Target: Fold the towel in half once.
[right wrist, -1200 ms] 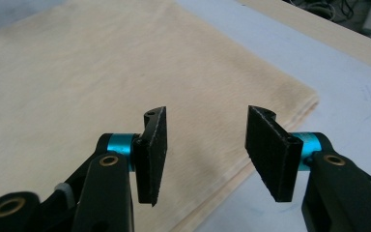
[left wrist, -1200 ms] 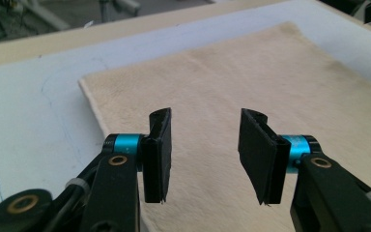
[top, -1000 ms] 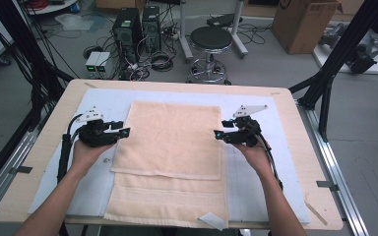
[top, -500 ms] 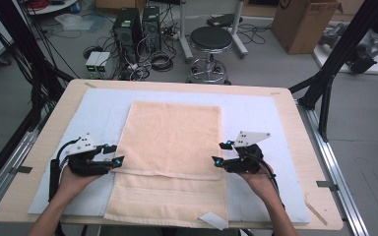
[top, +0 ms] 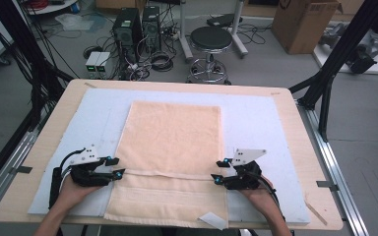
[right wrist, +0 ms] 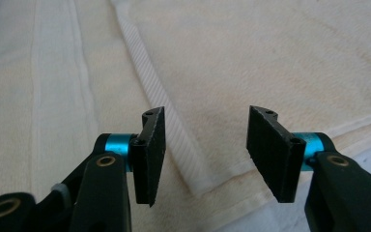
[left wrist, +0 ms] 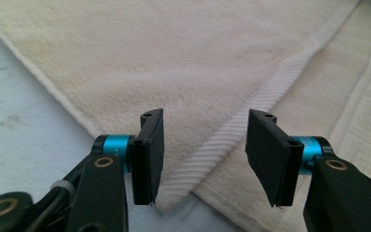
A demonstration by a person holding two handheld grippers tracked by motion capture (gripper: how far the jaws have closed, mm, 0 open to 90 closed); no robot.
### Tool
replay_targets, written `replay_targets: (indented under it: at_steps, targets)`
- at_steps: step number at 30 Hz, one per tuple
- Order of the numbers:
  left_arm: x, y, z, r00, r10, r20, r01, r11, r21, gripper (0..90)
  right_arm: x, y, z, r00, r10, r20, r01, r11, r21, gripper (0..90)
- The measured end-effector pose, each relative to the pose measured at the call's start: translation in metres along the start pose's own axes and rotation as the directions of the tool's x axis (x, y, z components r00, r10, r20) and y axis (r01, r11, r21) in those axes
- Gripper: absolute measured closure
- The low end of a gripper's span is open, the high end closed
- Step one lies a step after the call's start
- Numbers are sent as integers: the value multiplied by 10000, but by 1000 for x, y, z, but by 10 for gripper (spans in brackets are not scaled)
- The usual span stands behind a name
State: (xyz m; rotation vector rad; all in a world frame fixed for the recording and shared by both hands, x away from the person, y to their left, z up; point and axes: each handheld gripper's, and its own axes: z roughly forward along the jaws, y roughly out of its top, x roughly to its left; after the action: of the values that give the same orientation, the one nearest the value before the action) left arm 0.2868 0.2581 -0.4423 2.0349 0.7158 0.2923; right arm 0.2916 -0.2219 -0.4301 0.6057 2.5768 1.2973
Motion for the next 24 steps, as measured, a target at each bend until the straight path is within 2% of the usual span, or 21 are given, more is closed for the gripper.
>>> replay_targets:
  at_steps: [3,5,10,16,20,24]
  targets:
    - [0,-2,1,9998,39,185,-42,9998,179,527,4,-2,3,9998,-96,-152,101,9994,334,526]
    - [1,-3,3,9998,2,214,-9,9995,329,549,5,-3,6,9996,-263,-144,269,9985,476,554]
    - [1,-3,4,9999,64,144,-69,9994,348,566,5,-5,10,9991,-428,-22,428,9951,893,636]
    - [-2,-2,5,9990,403,177,-411,9981,457,493,3,-5,11,9995,-320,23,316,9955,895,776]
    - [-3,-2,5,9989,462,-63,-458,9979,451,506,2,-5,9,9999,-117,-73,122,9972,735,845]
    - [-2,-2,5,9988,458,-186,-449,9980,446,506,0,-4,7,9999,-28,-132,36,9983,574,866]
